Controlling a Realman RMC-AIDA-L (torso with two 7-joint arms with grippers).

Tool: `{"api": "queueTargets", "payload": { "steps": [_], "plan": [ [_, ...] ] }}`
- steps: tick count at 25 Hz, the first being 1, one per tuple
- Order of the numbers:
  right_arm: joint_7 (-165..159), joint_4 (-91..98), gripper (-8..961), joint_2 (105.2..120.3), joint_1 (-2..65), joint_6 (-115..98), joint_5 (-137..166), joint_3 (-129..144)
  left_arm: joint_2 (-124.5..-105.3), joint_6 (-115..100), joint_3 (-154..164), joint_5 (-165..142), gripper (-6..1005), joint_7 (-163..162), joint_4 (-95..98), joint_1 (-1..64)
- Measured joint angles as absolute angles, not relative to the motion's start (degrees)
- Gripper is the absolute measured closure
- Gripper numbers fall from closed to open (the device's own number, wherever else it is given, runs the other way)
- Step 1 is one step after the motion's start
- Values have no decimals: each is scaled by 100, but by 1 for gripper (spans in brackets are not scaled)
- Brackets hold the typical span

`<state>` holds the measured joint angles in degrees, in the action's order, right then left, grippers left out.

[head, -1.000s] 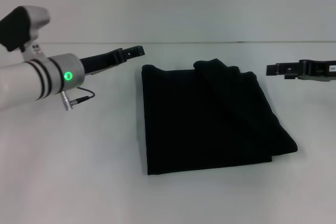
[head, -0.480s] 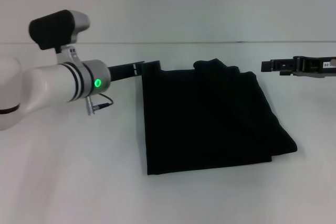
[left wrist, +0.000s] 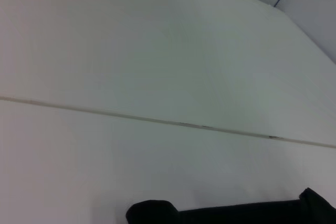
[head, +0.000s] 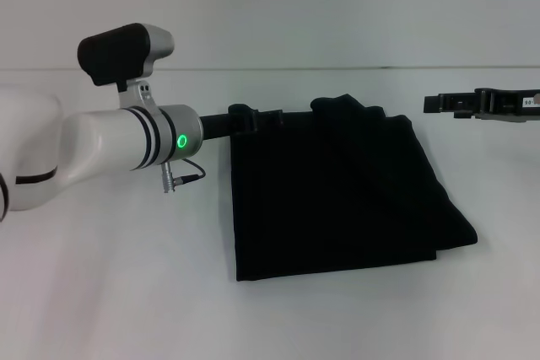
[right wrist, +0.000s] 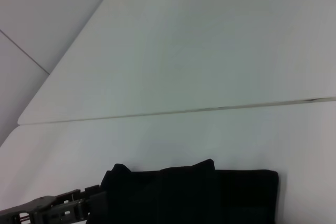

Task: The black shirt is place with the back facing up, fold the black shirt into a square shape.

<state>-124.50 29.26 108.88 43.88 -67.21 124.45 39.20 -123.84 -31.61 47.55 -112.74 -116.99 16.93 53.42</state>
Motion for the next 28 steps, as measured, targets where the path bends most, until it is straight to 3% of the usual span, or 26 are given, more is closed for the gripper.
{"api": "queueTargets", "payload": {
  "steps": [6,11,17,28],
  "plan": [
    [-12431,2935,159,10889,4375,-6716,12445,3920,-12384,-3136,5038,-11276,50,-11754,1661,5412],
    [-12422,2934,160,10888,4368,-6688,12445,3920,-12384,-3017,5089,-11254,107,-11711,1685,5304],
    [-12396,2901,162,10889,4360,-6669,12445,3920,-12370,-3063,5046,-11231,317,-11721,1742,5212],
    [-12328,2879,165,10916,4350,-6675,12445,3947,-12372,-3150,5072,-11225,793,-11737,1736,5263]
  ]
}}
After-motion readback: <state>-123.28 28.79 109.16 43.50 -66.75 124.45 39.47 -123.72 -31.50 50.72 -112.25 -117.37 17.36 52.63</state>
